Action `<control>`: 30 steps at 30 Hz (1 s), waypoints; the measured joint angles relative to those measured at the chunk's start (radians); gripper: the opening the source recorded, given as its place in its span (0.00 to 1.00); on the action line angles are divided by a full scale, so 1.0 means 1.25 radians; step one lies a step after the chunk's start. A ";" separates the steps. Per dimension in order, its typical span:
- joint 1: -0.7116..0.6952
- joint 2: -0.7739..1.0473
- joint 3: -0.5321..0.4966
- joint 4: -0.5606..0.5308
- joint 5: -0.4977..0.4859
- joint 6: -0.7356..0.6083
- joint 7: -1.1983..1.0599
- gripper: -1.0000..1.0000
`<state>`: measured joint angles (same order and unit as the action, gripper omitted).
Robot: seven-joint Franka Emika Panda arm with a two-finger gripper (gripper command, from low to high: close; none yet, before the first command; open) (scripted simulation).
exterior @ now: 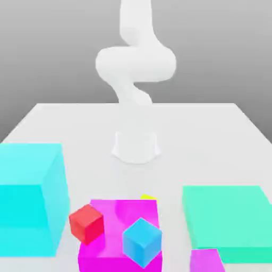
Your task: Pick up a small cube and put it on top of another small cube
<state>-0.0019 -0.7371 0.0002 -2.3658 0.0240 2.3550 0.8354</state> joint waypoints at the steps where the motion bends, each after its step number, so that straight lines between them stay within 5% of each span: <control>1: -0.001 0.025 0.002 -0.025 0.009 0.021 0.014 0.50; 12: -0.009 0.297 0.063 -0.300 0.076 0.253 0.192 0.50; 18: -0.044 0.513 0.129 -0.464 0.035 0.430 0.372 0.50; 30: 0.056 0.782 0.004 -0.444 -0.076 0.647 0.473 0.50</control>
<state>0.0677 0.2402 0.0052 -2.9211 -0.0707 3.1634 1.4273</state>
